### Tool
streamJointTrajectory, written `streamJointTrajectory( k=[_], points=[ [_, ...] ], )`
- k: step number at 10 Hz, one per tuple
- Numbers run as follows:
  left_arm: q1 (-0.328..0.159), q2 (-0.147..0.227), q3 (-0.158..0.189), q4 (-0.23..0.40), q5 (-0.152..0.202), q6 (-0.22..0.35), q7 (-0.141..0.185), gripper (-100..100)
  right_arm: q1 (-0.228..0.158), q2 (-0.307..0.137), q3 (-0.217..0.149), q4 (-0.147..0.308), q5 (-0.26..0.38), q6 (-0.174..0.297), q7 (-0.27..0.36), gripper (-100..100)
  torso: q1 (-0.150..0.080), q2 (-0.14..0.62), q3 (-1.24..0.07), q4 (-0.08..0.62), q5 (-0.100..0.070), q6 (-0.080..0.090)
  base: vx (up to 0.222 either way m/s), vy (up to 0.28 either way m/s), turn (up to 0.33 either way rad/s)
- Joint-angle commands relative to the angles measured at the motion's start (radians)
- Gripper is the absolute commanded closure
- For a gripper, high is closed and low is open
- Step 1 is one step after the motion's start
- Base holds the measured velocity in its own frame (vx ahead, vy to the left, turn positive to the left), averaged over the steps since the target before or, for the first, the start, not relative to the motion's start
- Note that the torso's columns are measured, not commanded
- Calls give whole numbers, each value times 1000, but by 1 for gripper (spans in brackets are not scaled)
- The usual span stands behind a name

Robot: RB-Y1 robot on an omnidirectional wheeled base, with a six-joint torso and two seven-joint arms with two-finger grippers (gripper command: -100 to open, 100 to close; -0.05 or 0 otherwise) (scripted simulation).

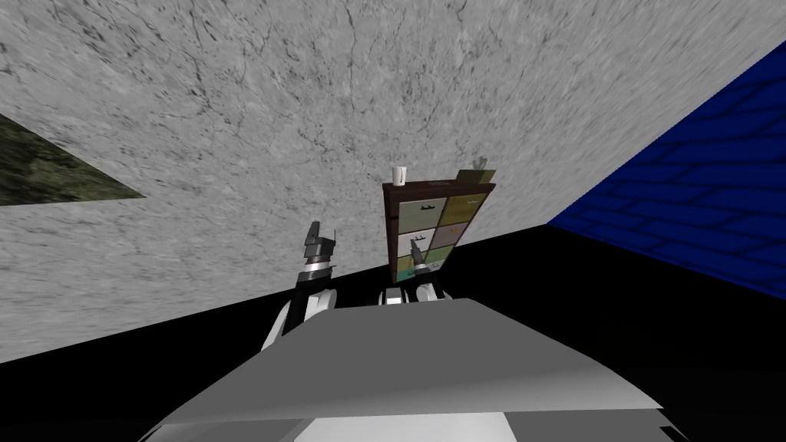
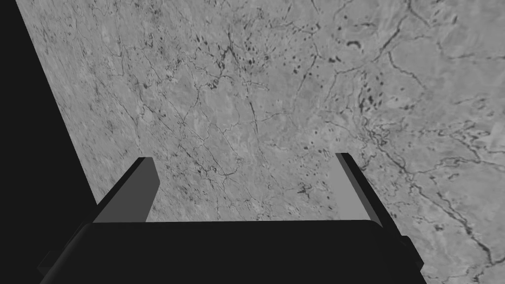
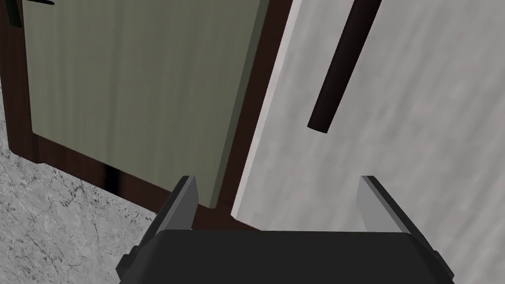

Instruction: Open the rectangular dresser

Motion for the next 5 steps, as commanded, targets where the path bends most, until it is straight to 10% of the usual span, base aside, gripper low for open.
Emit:
streamJointTrajectory(
  k=[1,5],
  points=[
    [0,0,0,0,0,0,0,0,-17,-5,20,41,-44,-12,-76,-100,0,0,0,0,0,0,31,-35,-10],
    [0,0,0,0,0,0,0,0,-29,-15,37,72,-83,-21,-156,-100,0,0,0,0,0,0,21,-21,-4]
  ],
)
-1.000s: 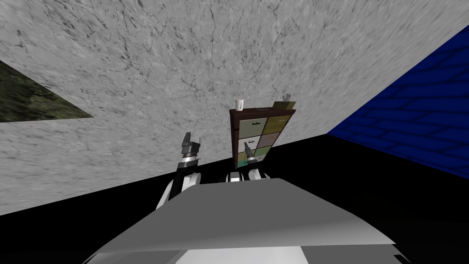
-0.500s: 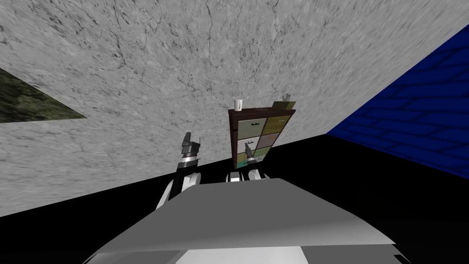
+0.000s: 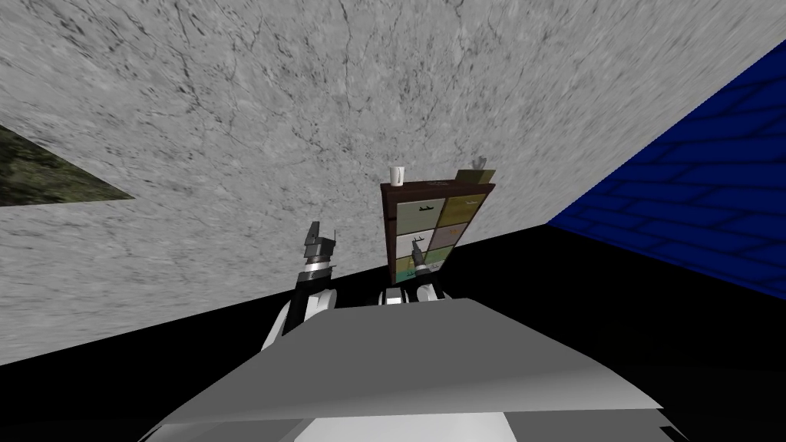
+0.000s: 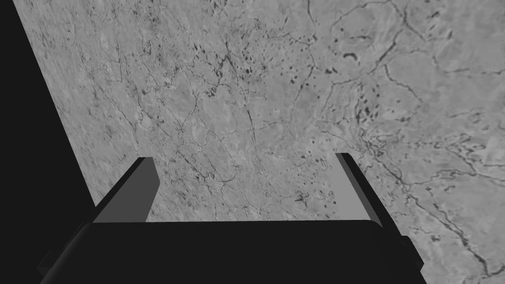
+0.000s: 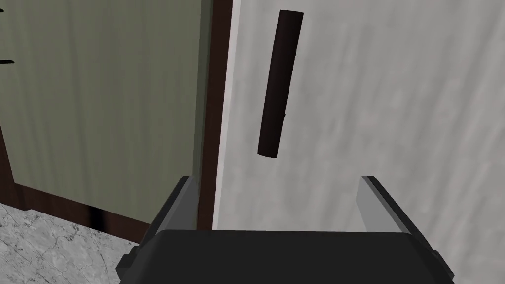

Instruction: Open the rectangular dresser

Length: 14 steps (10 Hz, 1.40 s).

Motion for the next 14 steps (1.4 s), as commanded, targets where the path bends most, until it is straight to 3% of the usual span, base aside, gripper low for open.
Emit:
streamJointTrajectory(
  k=[1,4,5,6,11,12,13,14],
  points=[
    [0,0,0,0,0,0,0,0,-11,-7,12,25,-28,-7,-55,-100,0,0,0,0,0,0,21,-20,-3],
    [0,0,0,0,0,0,0,0,-32,7,-12,5,-38,37,-20,-100,0,-1,-1,0,0,0,31,-4,-16],
    [0,0,0,0,0,0,0,0,-25,2,-8,5,-35,26,-27,-100,0,-2,-1,-1,0,0,25,2,0],
    [0,0,0,0,0,0,0,0,-12,-3,8,20,-24,-1,-42,100,0,0,0,0,0,0,-24,-5,34],
    [-1,0,0,0,0,0,0,0,-25,-6,-5,-19,-38,47,-20,100,-1,5,3,1,0,0,-146,-20,-40],
    [-1,0,0,0,0,0,0,0,-25,-5,-4,-11,-36,40,-24,100,-1,2,1,1,0,0,-89,-17,-10],
    [0,0,0,0,0,0,0,0,-33,-8,-6,-28,-65,67,-40,-100,1,-6,-3,-1,0,0,59,-22,16],
    [0,0,0,0,0,0,0,0,-35,-8,-6,-31,-70,72,-44,-100,0,-13,-8,-3,0,0,150,-37,15]
  ],
)
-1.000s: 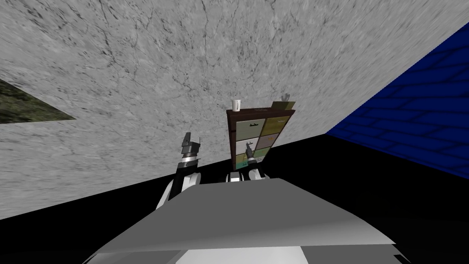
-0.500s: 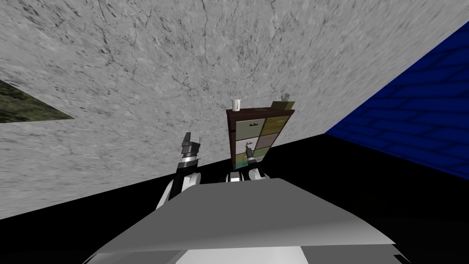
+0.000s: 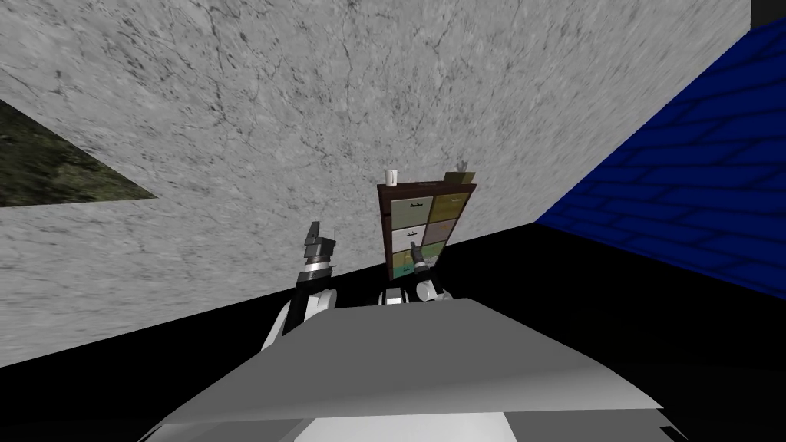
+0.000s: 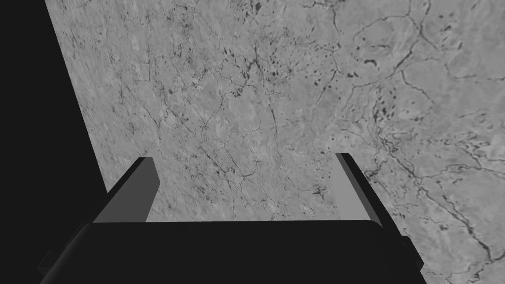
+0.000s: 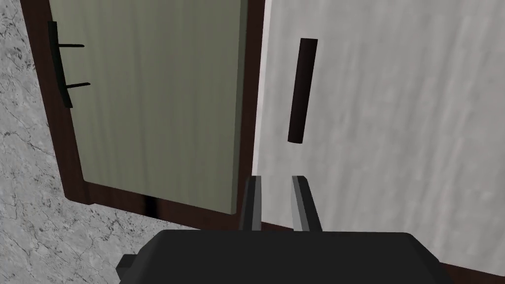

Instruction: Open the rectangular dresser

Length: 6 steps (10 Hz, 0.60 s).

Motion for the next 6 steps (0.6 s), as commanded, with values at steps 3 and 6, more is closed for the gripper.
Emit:
streamJointTrajectory(
  k=[3,6],
  points=[
    [0,0,0,0,0,0,0,0,-25,3,-18,-23,-39,55,-2,-100,0,15,9,4,0,0,121,-11,-5],
    [0,0,0,0,0,0,0,0,-12,-1,-4,-14,-27,29,-16,100,0,16,10,4,0,0,24,4,6]
  ],
)
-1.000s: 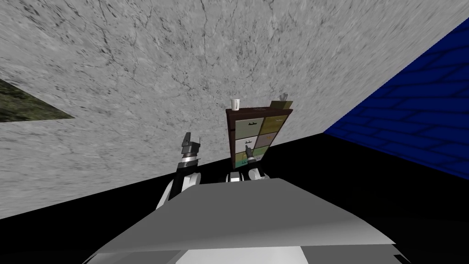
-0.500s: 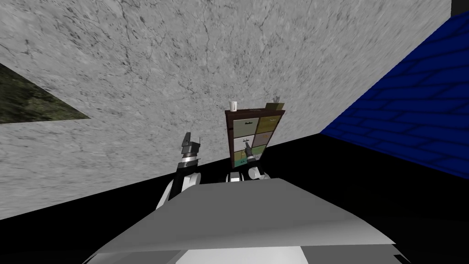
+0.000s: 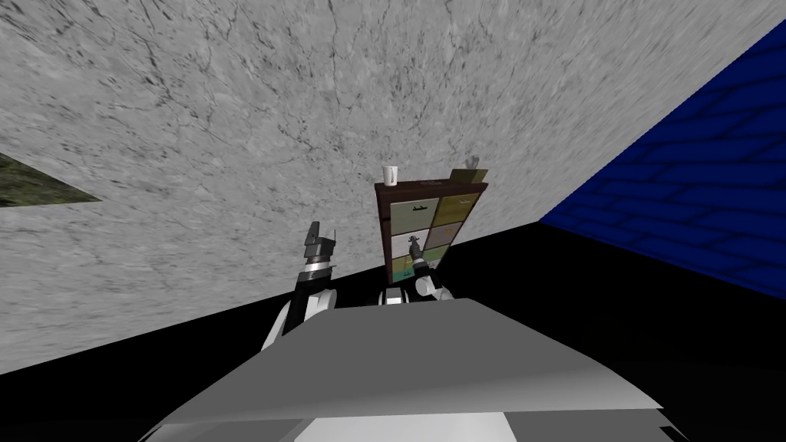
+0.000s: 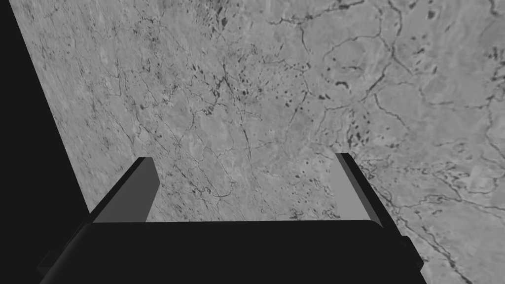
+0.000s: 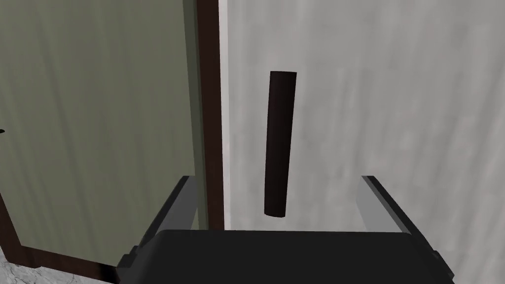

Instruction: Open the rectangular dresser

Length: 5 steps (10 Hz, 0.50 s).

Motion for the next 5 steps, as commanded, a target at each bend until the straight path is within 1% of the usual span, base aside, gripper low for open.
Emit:
streamJointTrajectory(
  k=[1,2,3,5],
  points=[
    [0,0,0,0,0,0,0,0,6,-6,10,10,9,-16,-13,100,-1,2,1,0,0,0,-33,-3,12],
    [0,0,0,0,0,0,0,0,31,29,-28,0,42,-2,-5,100,-1,-2,-1,0,0,0,-83,-48,157],
    [0,0,0,0,0,0,0,0,43,47,-48,-6,57,8,1,100,-2,-1,-1,0,-1,0,-118,-88,186],
    [0,0,0,0,0,0,0,0,67,83,-88,-18,89,26,13,100,-2,-3,-2,-1,-1,0,-105,-86,107]
  ],
)
